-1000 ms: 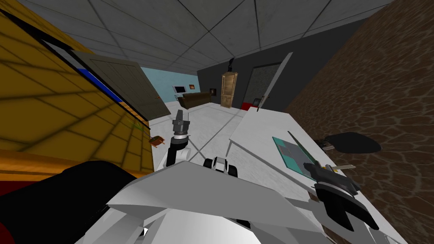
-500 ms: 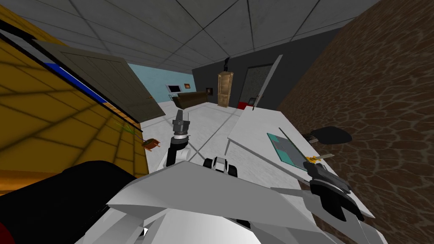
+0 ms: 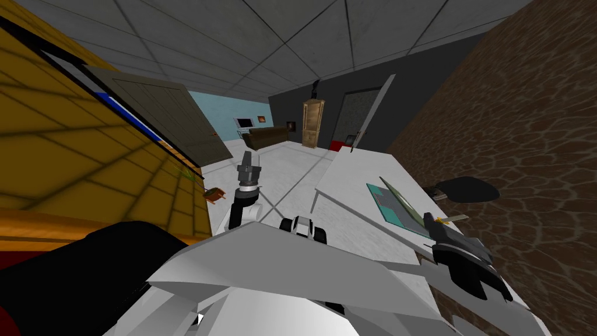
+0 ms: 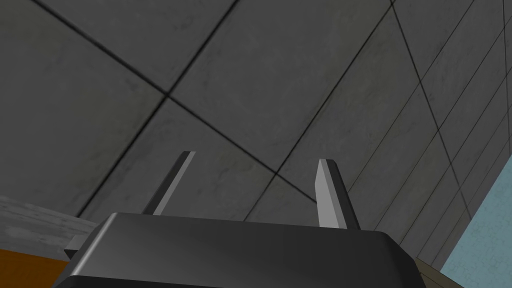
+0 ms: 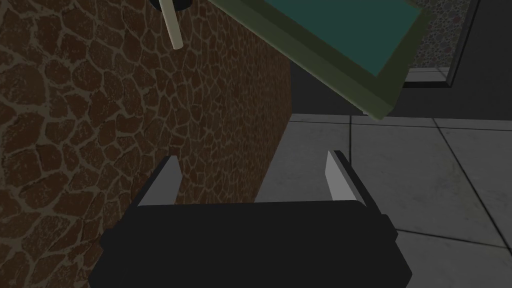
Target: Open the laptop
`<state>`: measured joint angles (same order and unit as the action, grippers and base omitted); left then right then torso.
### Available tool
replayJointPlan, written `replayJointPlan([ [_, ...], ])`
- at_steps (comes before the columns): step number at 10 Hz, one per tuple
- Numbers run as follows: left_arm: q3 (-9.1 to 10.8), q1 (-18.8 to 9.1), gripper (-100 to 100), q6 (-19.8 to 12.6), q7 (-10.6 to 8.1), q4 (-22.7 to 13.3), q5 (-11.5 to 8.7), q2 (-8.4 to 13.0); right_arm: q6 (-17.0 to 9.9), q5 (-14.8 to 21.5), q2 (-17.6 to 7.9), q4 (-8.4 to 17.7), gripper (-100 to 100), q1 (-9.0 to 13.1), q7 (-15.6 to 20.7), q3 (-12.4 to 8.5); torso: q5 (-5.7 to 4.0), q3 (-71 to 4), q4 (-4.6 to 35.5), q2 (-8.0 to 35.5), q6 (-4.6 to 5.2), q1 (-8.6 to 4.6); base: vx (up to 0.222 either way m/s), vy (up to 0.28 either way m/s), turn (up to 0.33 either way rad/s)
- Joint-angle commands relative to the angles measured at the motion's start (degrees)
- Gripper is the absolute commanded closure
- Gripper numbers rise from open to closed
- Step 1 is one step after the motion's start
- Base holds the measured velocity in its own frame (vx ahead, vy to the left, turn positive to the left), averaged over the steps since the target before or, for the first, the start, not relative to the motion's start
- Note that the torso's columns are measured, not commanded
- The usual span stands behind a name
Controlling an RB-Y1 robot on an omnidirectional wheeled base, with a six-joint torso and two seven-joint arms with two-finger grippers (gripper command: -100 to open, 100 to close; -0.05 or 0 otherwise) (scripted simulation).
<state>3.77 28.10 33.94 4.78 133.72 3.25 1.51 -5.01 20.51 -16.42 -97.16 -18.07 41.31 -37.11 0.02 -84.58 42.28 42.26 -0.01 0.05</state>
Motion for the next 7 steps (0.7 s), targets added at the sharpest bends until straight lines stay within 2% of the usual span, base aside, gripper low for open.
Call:
replayJointPlan([
  [1, 0.00, 0.00, 0, 0.00, 0.00, 0.00, 0.00, 0.00, -3.69, -1.03, -2.06, -1.93, -100, -0.28, -0.67, 0.18, -0.02, 0.00, 0.00, 0.00, 0.00, -0.03, -0.042, 0.014, 0.072],
  [4, 0.00, 0.00, 0, 0.00, 0.00, 0.00, 0.00, 0.00, -7.55, -2.17, -4.25, -4.14, -100, -0.73, -1.39, 0.33, -0.02, 0.02, 0.01, 0.03, 0.01, -0.07, -0.040, 0.009, 0.062],
  [5, 0.00, 0.00, 0, 0.00, 0.00, 0.00, 0.00, 0.00, -6.52, -1.97, -3.87, -3.54, -100, -0.65, -1.26, 0.26, -0.02, 0.01, 0.00, 0.01, 0.01, -0.05, -0.016, 0.004, 0.010],
  [6, 0.00, 0.01, 0, 0.00, 0.00, 0.00, 0.00, 0.00, -6.78, -2.00, -3.95, -3.58, 0, -0.63, -1.31, 0.26, -0.03, -0.02, -0.01, -0.04, 0.02, -0.06, 0.000, 0.000, 0.000],
  [7, 0.00, 0.01, 0, 0.00, 0.00, 0.00, 0.00, 0.00, -6.75, -2.00, -3.94, -3.58, 0, -0.64, -1.30, 0.26, -0.02, -0.04, -0.02, -0.06, 0.01, -0.07, 0.000, 0.000, 0.000],
])
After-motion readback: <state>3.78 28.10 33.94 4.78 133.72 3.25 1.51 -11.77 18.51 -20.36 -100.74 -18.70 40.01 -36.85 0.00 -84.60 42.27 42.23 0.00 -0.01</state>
